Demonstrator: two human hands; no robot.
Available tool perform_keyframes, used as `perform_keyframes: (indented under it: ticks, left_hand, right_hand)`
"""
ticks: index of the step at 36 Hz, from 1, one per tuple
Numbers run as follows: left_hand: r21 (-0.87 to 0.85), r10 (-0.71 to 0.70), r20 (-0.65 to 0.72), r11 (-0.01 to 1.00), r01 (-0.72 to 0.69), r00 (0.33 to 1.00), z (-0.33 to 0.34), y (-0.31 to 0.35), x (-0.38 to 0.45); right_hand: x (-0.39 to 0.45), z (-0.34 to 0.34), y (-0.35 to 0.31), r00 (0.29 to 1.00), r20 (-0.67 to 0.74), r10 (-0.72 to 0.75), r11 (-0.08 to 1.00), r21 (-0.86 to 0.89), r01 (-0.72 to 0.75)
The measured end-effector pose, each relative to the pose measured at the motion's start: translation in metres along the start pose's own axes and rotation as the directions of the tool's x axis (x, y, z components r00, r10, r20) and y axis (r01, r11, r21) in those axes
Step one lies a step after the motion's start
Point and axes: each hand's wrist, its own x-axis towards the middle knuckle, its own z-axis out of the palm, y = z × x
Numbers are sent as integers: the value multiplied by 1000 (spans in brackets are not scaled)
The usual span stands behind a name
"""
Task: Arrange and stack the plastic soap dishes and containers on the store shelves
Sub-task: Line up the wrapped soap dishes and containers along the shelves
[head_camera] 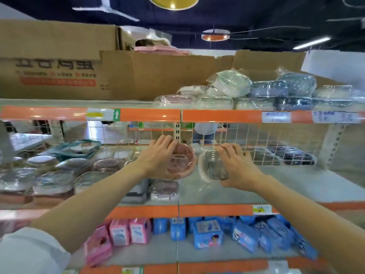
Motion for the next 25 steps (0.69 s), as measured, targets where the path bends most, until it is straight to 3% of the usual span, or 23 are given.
perform_keyframes:
  ticks: [7, 11, 25]
  left_hand:
    - [-93, -88, 178, 990, 106, 980, 40, -3, 0]
    - [-165, -111, 214, 975, 148, 970, 71, -12, 4]
    - [-347, -52, 340, 921, 176, 939, 171, -61, 22]
  right_hand:
    - [23, 46, -8, 988, 154, 11, 996, 85, -24]
    - [44, 71, -10, 966, 253, 53, 984, 150, -94]
    - [136, 144, -16, 918, 361, 166, 915, 290, -279]
